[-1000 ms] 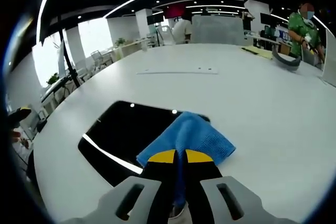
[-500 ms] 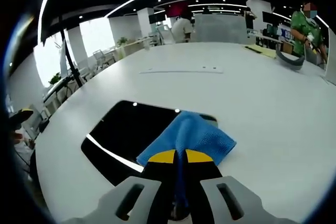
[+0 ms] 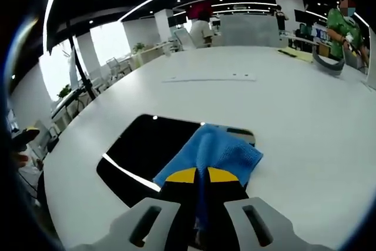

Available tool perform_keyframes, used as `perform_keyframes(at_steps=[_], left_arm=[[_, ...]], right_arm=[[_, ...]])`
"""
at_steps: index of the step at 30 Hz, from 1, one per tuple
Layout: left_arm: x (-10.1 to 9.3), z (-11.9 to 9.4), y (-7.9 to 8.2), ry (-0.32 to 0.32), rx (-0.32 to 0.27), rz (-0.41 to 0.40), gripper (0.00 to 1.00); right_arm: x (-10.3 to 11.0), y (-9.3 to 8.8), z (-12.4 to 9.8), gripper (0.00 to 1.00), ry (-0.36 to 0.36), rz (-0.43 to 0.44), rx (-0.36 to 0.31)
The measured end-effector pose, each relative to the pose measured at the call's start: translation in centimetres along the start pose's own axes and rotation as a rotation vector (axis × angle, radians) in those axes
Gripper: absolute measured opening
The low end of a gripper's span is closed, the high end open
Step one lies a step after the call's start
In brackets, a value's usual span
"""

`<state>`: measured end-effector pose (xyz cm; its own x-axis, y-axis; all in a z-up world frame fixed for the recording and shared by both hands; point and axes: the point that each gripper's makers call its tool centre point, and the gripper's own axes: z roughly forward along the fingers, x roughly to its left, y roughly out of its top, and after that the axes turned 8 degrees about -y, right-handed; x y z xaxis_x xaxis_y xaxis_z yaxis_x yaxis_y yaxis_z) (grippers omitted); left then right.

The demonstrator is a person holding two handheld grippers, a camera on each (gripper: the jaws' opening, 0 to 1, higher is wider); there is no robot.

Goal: Wipe the mirror surface with the cleaning cloth until all visible marks leave the cleaned area.

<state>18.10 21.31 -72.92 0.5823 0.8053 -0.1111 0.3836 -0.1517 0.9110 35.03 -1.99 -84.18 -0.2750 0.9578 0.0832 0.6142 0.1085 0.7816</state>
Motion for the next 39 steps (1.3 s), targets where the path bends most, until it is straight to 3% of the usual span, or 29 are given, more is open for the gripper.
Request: perform_keyframes(at_steps=[39], left_arm=[[0.6,-0.7,-0.3,0.016,0.004,-0.006,0.91]], right_arm=[[4.6,0.4,1.1,0.01,0.086,-0.033,0.018]])
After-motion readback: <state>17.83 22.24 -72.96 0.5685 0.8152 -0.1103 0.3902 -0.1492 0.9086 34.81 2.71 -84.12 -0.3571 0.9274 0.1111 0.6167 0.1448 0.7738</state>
